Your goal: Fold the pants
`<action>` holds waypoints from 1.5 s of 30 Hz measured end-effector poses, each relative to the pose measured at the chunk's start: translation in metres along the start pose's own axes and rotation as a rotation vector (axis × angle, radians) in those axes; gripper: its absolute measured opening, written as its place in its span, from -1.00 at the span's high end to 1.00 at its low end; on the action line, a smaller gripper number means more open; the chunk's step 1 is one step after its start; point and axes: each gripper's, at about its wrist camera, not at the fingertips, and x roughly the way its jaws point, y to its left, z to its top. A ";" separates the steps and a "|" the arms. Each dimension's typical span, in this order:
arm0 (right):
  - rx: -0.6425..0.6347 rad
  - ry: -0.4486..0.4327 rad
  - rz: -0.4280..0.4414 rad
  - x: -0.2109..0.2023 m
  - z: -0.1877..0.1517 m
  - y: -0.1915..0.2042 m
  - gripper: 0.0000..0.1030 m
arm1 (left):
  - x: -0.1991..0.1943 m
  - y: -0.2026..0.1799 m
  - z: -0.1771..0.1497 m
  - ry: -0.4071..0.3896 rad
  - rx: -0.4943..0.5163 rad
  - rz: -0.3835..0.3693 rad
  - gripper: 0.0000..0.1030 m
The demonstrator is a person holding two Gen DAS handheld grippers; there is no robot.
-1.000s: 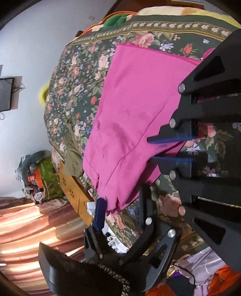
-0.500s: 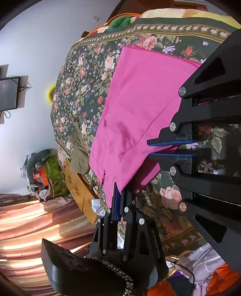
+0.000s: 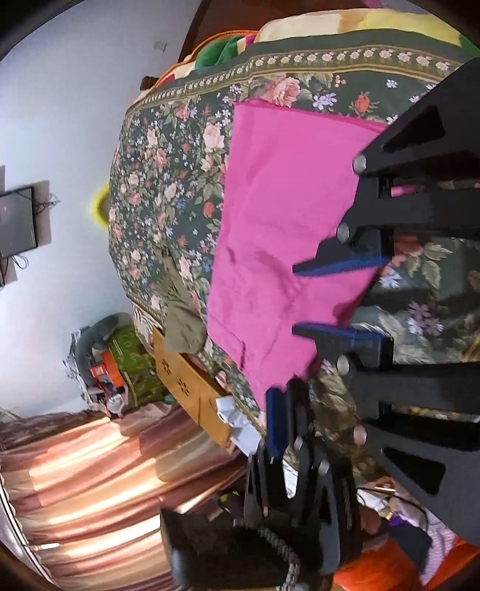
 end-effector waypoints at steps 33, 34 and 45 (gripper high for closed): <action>0.199 0.130 -0.119 0.002 -0.060 -0.069 0.10 | 0.035 0.070 -0.035 0.064 -0.133 0.200 -0.24; 0.201 0.130 -0.130 0.001 -0.062 -0.070 0.10 | 0.035 0.072 -0.036 0.068 -0.146 0.191 -0.25; 0.215 0.138 -0.195 -0.016 -0.073 -0.084 0.10 | 0.031 0.079 -0.035 0.083 -0.201 0.158 -0.29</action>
